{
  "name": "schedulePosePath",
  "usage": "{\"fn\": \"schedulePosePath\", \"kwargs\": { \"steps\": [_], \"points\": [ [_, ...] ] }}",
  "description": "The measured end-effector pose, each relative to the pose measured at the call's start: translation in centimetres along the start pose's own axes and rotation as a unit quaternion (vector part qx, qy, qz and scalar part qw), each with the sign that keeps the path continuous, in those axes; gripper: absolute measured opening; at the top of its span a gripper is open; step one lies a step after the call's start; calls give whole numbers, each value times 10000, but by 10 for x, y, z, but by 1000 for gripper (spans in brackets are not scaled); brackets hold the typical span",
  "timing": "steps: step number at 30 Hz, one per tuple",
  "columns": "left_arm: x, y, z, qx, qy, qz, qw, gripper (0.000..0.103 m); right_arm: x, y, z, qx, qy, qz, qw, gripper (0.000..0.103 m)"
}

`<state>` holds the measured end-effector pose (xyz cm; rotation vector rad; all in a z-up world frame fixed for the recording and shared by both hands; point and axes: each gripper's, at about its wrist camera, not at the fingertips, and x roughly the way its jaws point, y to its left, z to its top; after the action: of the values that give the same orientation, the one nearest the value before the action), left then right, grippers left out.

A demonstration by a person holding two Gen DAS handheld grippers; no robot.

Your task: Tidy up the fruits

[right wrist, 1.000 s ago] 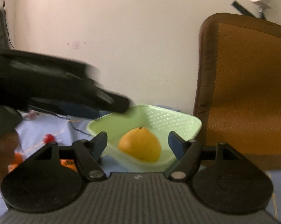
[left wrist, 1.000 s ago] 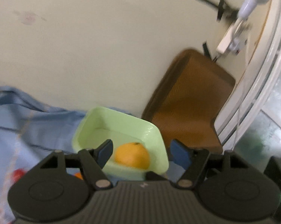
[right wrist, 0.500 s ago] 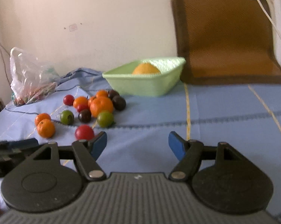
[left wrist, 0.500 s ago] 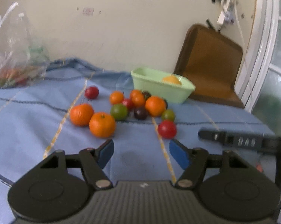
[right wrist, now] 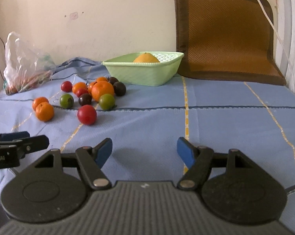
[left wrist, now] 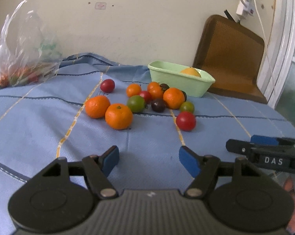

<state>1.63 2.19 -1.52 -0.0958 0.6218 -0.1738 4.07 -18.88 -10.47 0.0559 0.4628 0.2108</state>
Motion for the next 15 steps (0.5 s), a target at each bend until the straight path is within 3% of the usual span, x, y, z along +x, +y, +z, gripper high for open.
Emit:
{"fn": "schedulePosePath", "kwargs": {
  "steps": [15],
  "points": [
    [3,0,0,68,41,-137,9999,79,5,5,2,-156,47,-3,9999,81]
  ]
}}
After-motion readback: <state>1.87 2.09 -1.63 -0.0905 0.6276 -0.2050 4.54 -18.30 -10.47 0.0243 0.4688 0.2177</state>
